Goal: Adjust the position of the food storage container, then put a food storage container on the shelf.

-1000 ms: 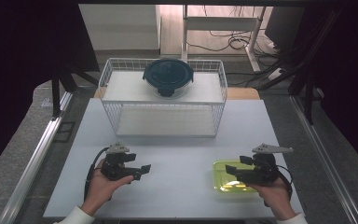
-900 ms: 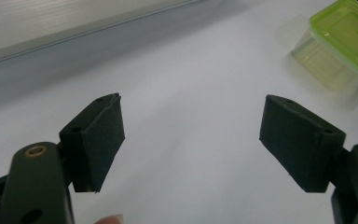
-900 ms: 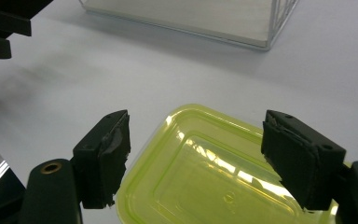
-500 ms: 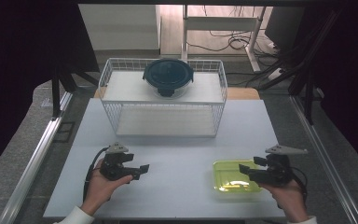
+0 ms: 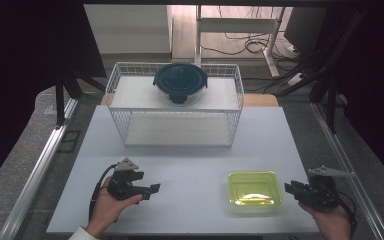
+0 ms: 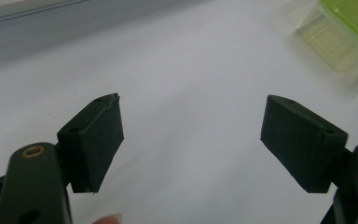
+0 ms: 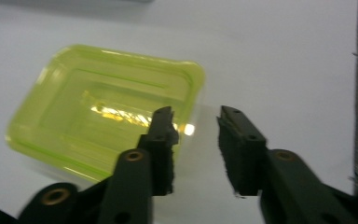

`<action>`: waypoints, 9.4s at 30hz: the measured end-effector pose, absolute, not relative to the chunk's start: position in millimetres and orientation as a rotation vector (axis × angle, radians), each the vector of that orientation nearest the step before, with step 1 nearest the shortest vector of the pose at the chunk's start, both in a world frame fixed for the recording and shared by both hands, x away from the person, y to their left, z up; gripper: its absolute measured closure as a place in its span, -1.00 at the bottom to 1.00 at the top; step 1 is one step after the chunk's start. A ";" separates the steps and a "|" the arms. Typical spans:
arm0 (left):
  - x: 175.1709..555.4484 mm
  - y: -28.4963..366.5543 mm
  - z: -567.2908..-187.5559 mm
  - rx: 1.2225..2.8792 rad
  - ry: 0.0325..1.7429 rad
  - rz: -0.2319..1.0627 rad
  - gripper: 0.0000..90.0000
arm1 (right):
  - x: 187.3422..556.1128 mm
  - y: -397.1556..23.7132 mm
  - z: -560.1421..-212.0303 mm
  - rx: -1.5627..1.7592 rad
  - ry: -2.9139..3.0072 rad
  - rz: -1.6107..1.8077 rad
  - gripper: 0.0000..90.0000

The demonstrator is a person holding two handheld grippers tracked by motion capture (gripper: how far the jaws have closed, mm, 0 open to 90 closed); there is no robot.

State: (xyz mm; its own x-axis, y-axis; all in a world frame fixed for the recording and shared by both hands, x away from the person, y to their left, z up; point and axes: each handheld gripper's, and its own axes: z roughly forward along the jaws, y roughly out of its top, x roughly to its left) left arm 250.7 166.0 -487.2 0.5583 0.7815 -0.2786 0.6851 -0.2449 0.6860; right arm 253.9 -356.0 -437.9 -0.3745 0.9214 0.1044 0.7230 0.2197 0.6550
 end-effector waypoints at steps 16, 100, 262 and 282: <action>250.1 162.2 -492.2 2.016 1.198 0.135 -0.54 | 262.5 -363.2 -459.8 1.564 2.237 0.719 0.97; 253.5 170.6 -495.5 2.005 1.228 0.110 -0.53 | 296.1 -196.6 -485.7 1.199 2.525 0.696 0.97; 313.2 186.2 -326.4 1.595 1.035 -0.094 0.67 | 340.1 -168.0 -303.7 1.118 2.365 1.629 0.72; 352.1 192.9 -265.2 1.604 0.984 -0.043 0.67 | 375.2 -162.9 -250.4 1.096 2.293 1.682 0.73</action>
State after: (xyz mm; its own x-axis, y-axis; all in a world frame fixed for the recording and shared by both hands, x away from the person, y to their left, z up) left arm 352.1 192.9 -265.2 0.6423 0.5602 -0.5231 0.6040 0.0503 0.7954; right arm 375.2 -162.9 -250.4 -0.7376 0.5916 0.3255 0.4881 0.1341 0.8624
